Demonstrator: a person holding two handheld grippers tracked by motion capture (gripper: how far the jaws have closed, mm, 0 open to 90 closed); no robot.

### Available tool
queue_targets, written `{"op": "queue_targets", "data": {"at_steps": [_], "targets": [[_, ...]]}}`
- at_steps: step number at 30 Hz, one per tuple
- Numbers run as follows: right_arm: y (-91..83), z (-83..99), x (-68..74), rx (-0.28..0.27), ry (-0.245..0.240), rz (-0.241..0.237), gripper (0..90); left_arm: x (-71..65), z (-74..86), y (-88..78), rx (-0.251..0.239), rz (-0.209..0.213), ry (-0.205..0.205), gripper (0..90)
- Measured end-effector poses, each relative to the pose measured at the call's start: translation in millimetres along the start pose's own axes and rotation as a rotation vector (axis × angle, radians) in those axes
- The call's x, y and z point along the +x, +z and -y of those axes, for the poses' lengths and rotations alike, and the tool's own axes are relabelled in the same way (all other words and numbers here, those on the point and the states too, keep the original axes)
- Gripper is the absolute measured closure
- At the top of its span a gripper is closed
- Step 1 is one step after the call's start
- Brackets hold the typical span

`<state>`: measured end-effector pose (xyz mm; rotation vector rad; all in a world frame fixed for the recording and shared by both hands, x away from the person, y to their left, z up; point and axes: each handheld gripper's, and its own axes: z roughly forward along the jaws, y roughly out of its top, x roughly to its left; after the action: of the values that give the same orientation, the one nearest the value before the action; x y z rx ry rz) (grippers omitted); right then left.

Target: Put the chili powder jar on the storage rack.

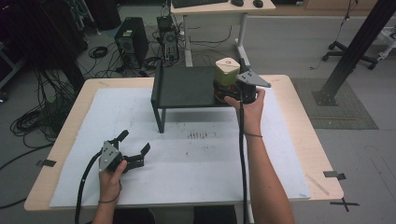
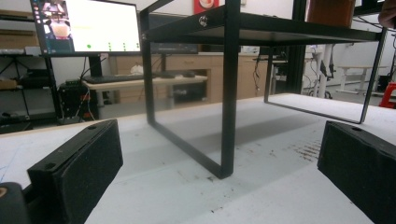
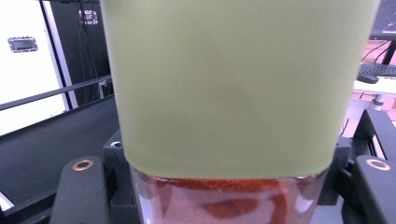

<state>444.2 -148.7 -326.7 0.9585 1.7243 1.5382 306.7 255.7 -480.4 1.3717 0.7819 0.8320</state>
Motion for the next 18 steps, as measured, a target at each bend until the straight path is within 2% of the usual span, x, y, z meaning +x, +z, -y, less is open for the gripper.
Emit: {"op": "queue_targets", "data": {"at_steps": [18], "targets": [[0.0,0.0,0.1,0.001,-0.001,-0.001,30.5,0.2,0.0,0.0,0.001,0.002,-0.001,0.4]]}}
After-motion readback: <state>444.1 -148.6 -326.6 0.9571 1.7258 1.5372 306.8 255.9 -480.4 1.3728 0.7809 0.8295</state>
